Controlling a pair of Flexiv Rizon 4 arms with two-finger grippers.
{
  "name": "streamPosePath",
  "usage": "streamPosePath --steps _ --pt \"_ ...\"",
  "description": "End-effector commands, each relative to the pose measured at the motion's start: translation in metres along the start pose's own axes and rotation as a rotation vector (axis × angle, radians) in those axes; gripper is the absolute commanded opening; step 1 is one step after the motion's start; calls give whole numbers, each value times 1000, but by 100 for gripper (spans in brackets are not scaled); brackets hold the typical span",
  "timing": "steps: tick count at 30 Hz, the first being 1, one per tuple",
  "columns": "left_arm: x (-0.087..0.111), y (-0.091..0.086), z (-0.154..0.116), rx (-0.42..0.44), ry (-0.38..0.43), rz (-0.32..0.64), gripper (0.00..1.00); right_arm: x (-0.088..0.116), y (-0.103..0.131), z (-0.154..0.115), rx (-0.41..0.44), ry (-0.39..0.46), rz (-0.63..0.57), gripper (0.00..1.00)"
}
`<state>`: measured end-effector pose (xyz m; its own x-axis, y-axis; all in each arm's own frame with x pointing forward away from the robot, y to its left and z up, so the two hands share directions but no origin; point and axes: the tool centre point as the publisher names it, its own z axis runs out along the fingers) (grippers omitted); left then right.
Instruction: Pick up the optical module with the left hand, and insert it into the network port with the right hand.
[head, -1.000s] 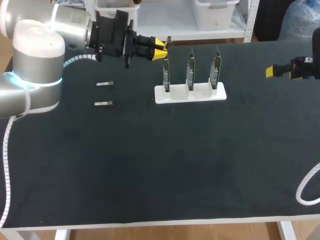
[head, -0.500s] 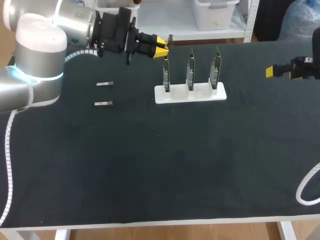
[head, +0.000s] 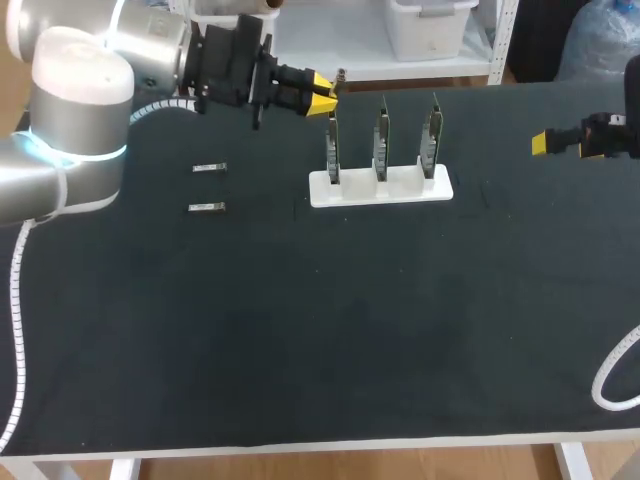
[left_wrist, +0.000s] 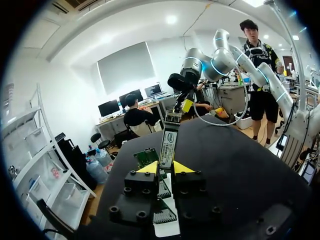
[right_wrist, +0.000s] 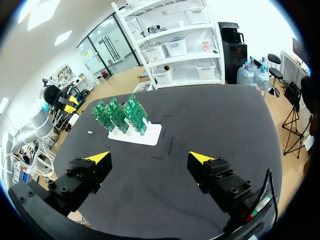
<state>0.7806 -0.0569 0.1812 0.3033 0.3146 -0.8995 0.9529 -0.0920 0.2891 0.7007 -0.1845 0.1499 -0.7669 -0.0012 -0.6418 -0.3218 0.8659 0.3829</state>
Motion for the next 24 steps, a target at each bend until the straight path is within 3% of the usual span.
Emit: streamPosePath --steps 1,3,7,9,12,24 --pt "1 2 -1 1 -5 -6 0 0 1 -1 4 0 1 100" --pt "0 2 -5 13 -30 4 0 0 1 -1 4 0 1 100" --pt "8 2 -3 80 -99 -134 0 0 1 -1 4 0 1 100" --pt "14 -1 -1 75 -174 -159 0 0 1 -1 4 0 1 100" --pt "19 -6 5 92 -189 -202 0 0 1 -1 4 0 1 100" --pt "-10 11 2 130 -105 -190 0 0 1 -1 4 0 1 100"
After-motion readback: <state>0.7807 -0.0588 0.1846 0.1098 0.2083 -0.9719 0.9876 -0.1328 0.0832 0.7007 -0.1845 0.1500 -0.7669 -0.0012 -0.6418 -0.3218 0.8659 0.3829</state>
